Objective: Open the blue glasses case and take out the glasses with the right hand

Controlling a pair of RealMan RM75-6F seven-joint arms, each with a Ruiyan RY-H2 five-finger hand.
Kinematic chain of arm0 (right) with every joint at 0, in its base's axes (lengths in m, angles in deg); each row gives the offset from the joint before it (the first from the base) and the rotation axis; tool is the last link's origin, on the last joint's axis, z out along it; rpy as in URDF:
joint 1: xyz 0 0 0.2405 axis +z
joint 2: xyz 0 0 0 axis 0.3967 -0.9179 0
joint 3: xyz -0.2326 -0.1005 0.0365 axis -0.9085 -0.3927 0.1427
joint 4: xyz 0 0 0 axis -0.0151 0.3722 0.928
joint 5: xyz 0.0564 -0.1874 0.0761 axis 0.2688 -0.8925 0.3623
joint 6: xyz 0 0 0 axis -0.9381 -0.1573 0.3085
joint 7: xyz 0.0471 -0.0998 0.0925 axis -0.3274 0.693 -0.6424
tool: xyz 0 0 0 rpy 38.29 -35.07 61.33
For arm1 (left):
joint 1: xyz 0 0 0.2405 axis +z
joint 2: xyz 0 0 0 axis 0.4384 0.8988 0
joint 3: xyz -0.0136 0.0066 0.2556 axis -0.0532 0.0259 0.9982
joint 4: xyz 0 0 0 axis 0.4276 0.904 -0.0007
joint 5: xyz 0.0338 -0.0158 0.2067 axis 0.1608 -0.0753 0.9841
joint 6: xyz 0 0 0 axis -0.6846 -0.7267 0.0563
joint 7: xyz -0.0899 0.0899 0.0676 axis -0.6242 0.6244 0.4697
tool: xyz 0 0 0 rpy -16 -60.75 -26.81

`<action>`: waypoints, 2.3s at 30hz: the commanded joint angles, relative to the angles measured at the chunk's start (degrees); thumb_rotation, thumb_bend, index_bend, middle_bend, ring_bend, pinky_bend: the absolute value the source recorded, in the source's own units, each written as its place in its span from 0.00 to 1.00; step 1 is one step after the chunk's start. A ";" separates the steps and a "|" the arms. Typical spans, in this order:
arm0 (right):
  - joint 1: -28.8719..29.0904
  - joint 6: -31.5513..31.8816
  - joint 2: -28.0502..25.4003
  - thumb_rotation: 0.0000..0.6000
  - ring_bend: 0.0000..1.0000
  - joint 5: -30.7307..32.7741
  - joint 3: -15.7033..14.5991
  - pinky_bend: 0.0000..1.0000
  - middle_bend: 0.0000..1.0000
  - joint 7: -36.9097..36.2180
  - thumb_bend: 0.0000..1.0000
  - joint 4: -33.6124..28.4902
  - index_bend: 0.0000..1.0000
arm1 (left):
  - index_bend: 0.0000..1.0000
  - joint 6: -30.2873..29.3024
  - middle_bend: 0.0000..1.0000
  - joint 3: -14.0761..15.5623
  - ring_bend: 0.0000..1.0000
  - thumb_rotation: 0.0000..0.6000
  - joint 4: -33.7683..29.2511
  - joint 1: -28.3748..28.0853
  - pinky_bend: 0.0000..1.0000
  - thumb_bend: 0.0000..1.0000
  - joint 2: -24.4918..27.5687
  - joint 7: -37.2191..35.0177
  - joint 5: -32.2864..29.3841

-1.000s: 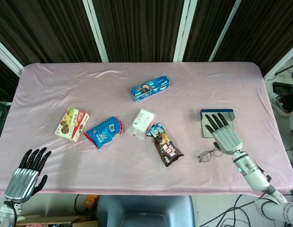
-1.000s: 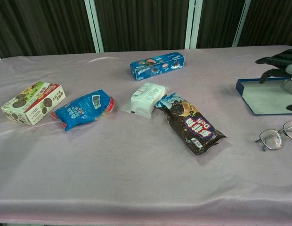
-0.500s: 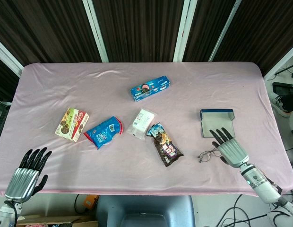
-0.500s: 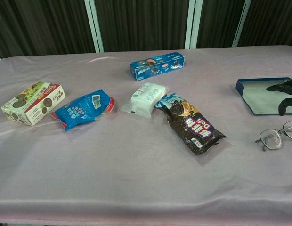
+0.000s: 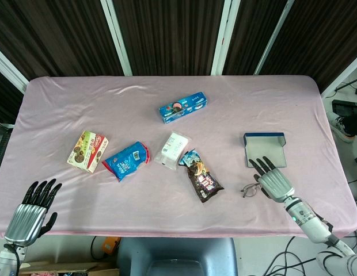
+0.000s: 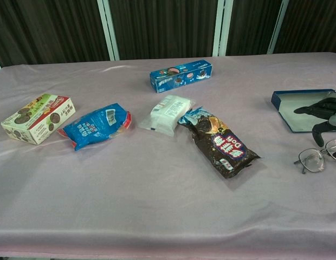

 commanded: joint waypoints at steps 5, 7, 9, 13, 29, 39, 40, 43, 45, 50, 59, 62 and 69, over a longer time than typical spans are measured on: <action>0.30 -0.60 0.68 1.00 0.00 0.15 0.07 0.00 0.00 0.15 0.53 0.49 0.61 | 0.00 -0.03 0.00 0.00 0.00 1.00 -0.02 0.01 0.00 0.41 0.02 -0.01 0.05; 0.38 -0.81 0.89 1.00 0.00 0.26 0.12 0.00 0.00 0.18 0.54 0.63 0.62 | 0.00 -0.07 0.00 -0.01 0.00 1.00 0.00 0.03 0.00 0.41 0.03 -0.05 0.02; 0.46 -1.10 1.07 1.00 0.00 0.45 0.19 0.00 0.00 0.10 0.56 0.75 0.63 | 0.00 -0.07 0.00 -0.02 0.00 1.00 0.01 0.03 0.00 0.41 0.06 -0.16 -0.02; 0.53 -1.38 1.28 1.00 0.00 0.57 0.15 0.00 0.00 0.09 0.58 0.88 0.66 | 0.00 -0.20 0.00 -0.02 0.00 1.00 0.04 0.08 0.00 0.41 0.12 -0.30 0.03; 0.36 -1.34 2.20 1.00 0.00 0.68 -0.02 0.00 0.04 -1.35 0.65 1.71 0.75 | 0.00 -0.36 0.00 0.09 0.00 1.00 0.08 0.15 0.00 0.41 0.20 -0.53 0.32; 0.27 1.76 -0.43 1.00 0.00 -0.16 0.81 0.00 0.06 -0.90 0.75 -2.66 0.79 | 0.00 -0.53 0.00 0.24 0.00 1.00 0.12 0.23 0.00 0.41 0.23 -0.65 0.68; 0.38 2.00 -0.76 1.00 0.00 -0.27 0.96 0.00 0.06 -0.65 0.75 -3.49 0.79 | 0.00 -0.53 0.00 0.28 0.00 1.00 0.11 0.24 0.00 0.41 0.22 -0.62 0.74; 1.02 2.43 -1.85 1.00 0.00 -0.63 1.60 0.00 0.06 0.71 0.75 -7.05 0.79 | 0.00 -0.62 0.00 0.30 0.00 1.00 0.08 0.28 0.00 0.41 0.27 -0.72 0.78; 1.70 2.35 -2.61 1.00 0.00 -0.76 2.23 0.00 0.06 2.26 0.75 -10.39 0.78 | 0.00 -0.75 0.00 0.29 0.00 1.00 0.07 0.32 0.00 0.41 0.36 -0.95 0.83; 3.72 0.86 -3.46 1.00 0.00 0.31 4.45 0.00 0.06 6.78 0.75 -19.43 0.78 | 0.00 -1.18 0.00 0.30 0.00 1.00 0.16 0.42 0.00 0.41 0.71 -1.91 1.05; 9.49 -6.60 4.08 1.00 0.00 12.87 11.66 0.00 0.06 19.44 0.75 -31.23 0.77 | 0.00 -1.98 0.00 0.35 0.00 1.00 0.61 0.57 0.00 0.41 1.77 -4.93 1.44; 12.01 -8.35 10.22 1.00 0.00 19.48 13.71 0.00 0.06 24.11 0.75 -31.09 0.76 | 0.00 -2.51 0.00 0.16 0.00 1.00 0.77 0.73 0.00 0.41 2.24 -6.23 1.24; 18.24 -9.33 24.66 1.00 0.00 32.11 16.46 0.00 0.06 32.42 0.75 -25.20 0.74 | 0.00 -3.11 0.00 0.15 0.00 1.00 1.25 1.06 0.00 0.41 2.89 -7.92 1.15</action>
